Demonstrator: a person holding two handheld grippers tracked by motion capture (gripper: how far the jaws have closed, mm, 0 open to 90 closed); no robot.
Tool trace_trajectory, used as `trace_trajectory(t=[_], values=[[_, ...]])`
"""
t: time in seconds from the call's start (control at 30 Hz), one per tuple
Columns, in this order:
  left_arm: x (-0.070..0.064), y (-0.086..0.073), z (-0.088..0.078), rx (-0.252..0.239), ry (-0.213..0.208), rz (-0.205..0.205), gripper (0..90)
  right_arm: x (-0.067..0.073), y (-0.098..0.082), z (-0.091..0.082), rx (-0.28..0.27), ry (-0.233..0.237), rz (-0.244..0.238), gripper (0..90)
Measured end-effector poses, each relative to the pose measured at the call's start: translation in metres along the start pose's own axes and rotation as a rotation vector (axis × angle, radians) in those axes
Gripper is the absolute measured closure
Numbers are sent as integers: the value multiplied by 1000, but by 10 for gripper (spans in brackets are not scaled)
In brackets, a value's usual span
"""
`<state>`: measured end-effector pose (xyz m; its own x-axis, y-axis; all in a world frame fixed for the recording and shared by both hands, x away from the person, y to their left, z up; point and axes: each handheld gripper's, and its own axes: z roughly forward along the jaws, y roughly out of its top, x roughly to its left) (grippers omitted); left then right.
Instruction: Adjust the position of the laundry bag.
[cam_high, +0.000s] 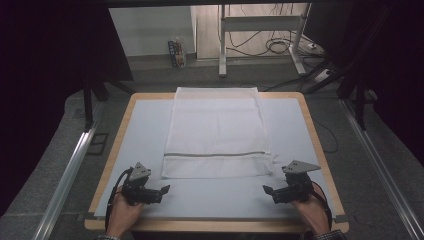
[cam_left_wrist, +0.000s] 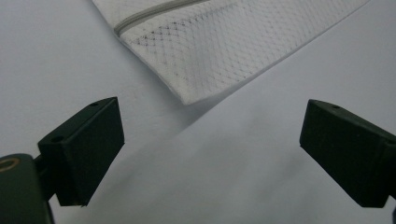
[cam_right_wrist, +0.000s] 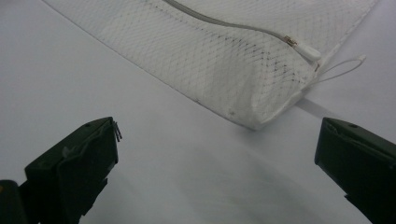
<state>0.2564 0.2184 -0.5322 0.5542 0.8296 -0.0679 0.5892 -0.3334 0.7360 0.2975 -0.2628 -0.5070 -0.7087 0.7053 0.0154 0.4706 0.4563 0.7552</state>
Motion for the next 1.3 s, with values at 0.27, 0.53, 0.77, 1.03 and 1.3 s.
trace_trajectory(t=[0.27,0.53,0.77,1.03,1.3], values=[[0,2,2,1,15,19,64,0,2,2,-19,-8,5,0],[2,6,5,-2,9,16,62,1,6,7,-20,-17,-6,9],[6,10,9,-2,25,21,64,-1,9,10,-22,-18,-1,9],[14,18,16,18,36,2,73,-5,12,14,-3,-27,-2,8],[23,24,22,13,32,-23,49,-16,15,17,-12,-19,54,2]])
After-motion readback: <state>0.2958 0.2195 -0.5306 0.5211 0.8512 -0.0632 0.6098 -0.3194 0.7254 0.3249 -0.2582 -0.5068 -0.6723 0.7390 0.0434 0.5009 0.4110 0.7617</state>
